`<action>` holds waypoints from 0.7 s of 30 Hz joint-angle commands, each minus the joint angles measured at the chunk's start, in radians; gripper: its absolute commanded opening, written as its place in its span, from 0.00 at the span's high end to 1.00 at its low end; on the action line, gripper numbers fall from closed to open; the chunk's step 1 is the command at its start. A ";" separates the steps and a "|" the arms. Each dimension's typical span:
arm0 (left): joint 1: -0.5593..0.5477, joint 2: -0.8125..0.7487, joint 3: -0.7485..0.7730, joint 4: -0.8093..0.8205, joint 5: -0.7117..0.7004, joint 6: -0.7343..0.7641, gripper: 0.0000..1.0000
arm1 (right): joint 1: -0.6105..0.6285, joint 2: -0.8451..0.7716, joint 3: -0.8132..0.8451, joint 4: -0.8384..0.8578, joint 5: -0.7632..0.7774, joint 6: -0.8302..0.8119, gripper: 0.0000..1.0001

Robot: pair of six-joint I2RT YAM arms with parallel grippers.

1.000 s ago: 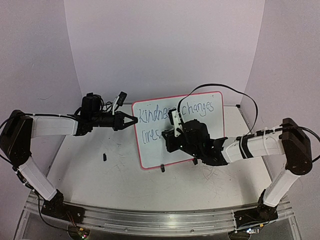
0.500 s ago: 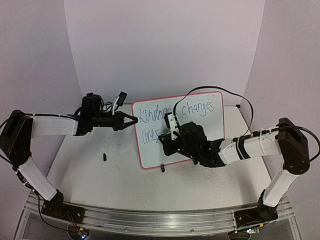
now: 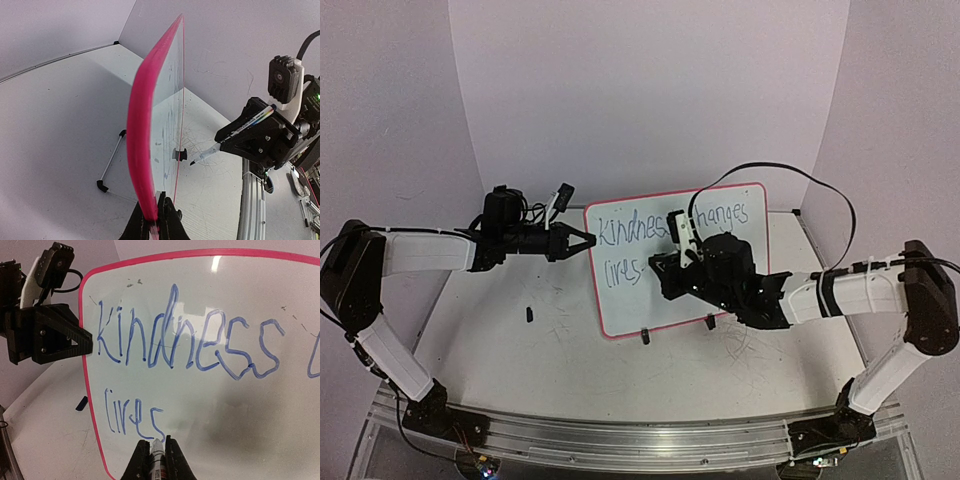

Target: Write a sentence on the whiteboard

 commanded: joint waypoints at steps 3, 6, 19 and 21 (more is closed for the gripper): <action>-0.010 -0.009 0.026 -0.034 -0.041 0.107 1.00 | -0.003 0.018 0.010 0.012 0.038 -0.008 1.00; -0.011 -0.008 0.026 -0.035 -0.041 0.107 1.00 | -0.003 0.034 0.021 0.014 0.032 -0.017 1.00; -0.011 -0.010 0.026 -0.037 -0.041 0.111 1.00 | -0.007 0.086 0.047 0.022 0.083 -0.014 1.00; -0.011 -0.010 0.025 -0.037 -0.042 0.111 1.00 | -0.007 0.093 0.053 0.022 0.089 -0.014 1.00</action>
